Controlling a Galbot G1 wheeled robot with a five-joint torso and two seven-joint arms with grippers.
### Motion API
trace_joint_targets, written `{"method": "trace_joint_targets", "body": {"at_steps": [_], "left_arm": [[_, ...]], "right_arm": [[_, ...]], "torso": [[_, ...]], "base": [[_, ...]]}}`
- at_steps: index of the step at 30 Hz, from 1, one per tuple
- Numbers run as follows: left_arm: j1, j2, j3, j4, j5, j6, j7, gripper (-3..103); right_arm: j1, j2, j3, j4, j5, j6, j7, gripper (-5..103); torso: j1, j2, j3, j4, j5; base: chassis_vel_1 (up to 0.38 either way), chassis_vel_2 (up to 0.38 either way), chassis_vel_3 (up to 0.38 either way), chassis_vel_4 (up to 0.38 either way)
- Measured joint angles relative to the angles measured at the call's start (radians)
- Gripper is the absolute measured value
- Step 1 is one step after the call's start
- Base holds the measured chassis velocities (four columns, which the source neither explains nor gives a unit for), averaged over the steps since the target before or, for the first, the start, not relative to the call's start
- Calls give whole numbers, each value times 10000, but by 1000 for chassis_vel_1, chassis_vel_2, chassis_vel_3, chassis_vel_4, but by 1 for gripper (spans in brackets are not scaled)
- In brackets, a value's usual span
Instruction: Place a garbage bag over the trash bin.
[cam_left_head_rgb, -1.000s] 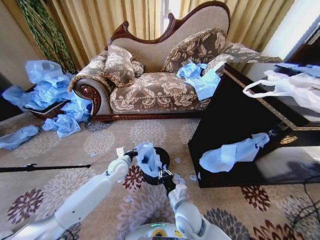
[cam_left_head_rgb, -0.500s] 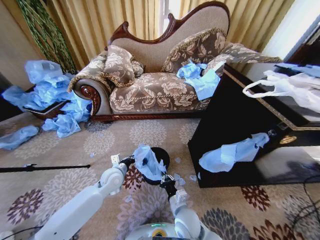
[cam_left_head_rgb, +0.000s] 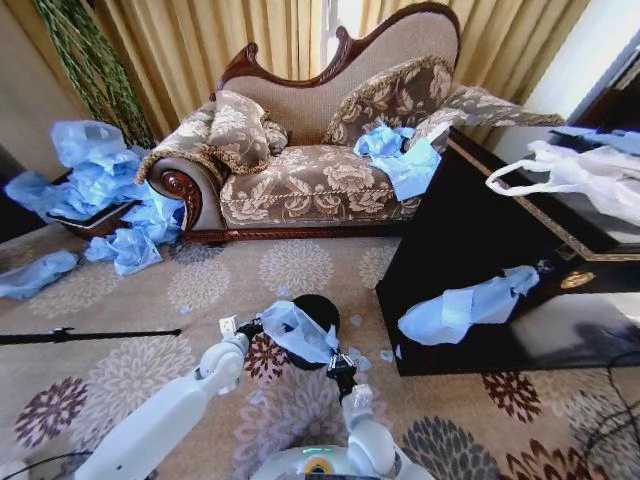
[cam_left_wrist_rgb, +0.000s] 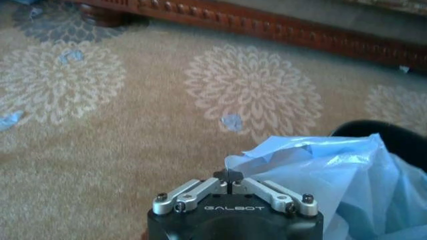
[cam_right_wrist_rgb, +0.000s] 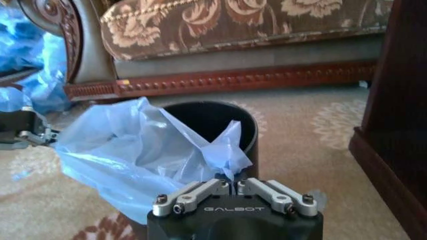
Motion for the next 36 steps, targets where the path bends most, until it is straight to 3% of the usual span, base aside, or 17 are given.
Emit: {"method": "trace_joint_targets", "body": {"at_steps": [13,27,33,36], "left_arm": [[-9,-424,409,627,585,-327,119,0],[-917,-1574,593,1909,1058,-1118,643,0],[-791,-1496,497,1759,1033,-1177,573,0],[-268,-1087,294,1106,939,-1169,531,0]], "right_arm": [[257,279,115,-769,-136,298,-19,0],[1816,844,448,-2100,-335,826,-1,0],[1563,765,450,-1882,-360,887,35,0],[824,501,450,-1246,-378,969,110,0]], "torso": [[0,0,0,3,1],[1,0,1,0,1],[1,0,0,0,1],[0,0,-1,3,3]], "base": [[0,0,0,0],[0,0,0,0],[0,0,0,0],[0,0,0,0]]}}
